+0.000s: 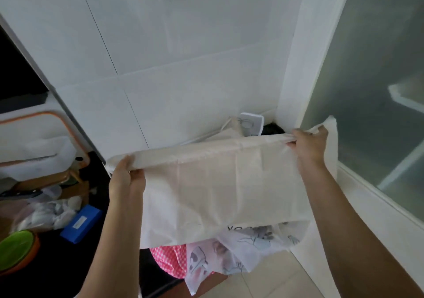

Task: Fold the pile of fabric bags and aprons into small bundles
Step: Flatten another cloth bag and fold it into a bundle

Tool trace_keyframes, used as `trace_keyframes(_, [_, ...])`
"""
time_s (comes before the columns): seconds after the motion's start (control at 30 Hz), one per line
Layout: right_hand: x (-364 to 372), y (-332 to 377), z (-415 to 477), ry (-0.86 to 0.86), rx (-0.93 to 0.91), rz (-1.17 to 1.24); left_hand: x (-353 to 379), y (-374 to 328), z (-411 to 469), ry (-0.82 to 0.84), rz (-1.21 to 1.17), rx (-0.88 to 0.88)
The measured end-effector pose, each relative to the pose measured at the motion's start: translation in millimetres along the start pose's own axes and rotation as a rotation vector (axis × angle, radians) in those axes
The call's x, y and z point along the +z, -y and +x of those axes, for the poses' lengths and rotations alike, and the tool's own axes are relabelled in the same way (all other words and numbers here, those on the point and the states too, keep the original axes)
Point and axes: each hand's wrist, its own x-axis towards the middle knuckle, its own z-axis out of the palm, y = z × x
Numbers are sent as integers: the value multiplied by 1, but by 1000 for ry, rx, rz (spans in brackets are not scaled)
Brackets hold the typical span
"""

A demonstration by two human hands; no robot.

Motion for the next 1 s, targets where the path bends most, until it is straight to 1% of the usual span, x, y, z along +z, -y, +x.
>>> trace_keyframes(0.07, [23, -7, 28, 6, 15, -54, 20, 8, 34, -43, 11, -21])
trace_keyframes(0.13, [46, -13, 54, 29, 34, -95, 41, 14, 59, -42, 19, 12])
trace_keyframes(0.17, [57, -18, 69, 66, 59, -124, 49, 20, 70, -21, 30, 36])
trace_keyframes(0.2, [65, -23, 77, 118, 86, -133, 51, 25, 75, 37, 80, 55])
trace_keyframes(0.23, [72, -30, 85, 215, 113, -179, 51, 32, 82, 88, 169, 71])
trace_keyframes(0.27, [78, -41, 91, 341, 117, -289, 48, 42, 87, 121, 305, 104])
trace_keyframes(0.3, [82, -49, 89, 505, 109, -467, 42, 54, 91, 141, 507, 167])
trace_keyframes(0.33, [84, -63, 89, 673, 106, -626, 34, 67, 95, 152, 770, 259])
trace_keyframes(0.37, [84, -73, 84, 797, 126, -738, 24, 80, 98, 175, 1069, 352])
trace_keyframes(0.4, [82, -83, 81, 874, 147, -802, 14, 92, 101, 218, 1337, 416])
trace_keyframes(0.43, [79, -93, 79, 903, 139, -849, 4, 101, 103, 281, 1567, 447])
trace_keyframes(0.5, [72, -107, 77, 854, 53, -928, -14, 113, 111, 336, 1880, 471])
trace_keyframes(0.53, [68, -110, 74, 815, -8, -941, -22, 114, 115, 325, 1966, 475])
trace_keyframes(0.57, [63, -112, 68, 766, -61, -925, -28, 112, 117, 308, 1996, 476])
trace_keyframes(0.6, [56, -113, 61, 708, -98, -872, -31, 109, 116, 297, 1976, 493])
trace_keyframes(0.7, [26, -108, 26, 592, -112, -648, -35, 98, 98, 268, 1747, 630])
trace_keyframes(0.77, [-3, -106, -1, 546, -9, -510, -42, 97, 74, 307, 1665, 807])
trace_keyframes(0.8, [-20, -108, -14, 498, 64, -468, -50, 100, 61, 376, 1658, 892])
trace_keyframes(0.87, [-58, -122, -34, 363, 185, -462, -73, 113, 34, 602, 1676, 1006])
trace_keyframes(0.93, [-95, -142, -49, 249, 312, -516, -105, 130, 12, 888, 1727, 1068])
trace_keyframes(0.97, [-110, -151, -55, 225, 383, -537, -123, 137, 7, 1012, 1786, 1088])
trace_keyframes(1.0, [-122, -159, -60, 222, 455, -516, -140, 144, 6, 1097, 1871, 1095])
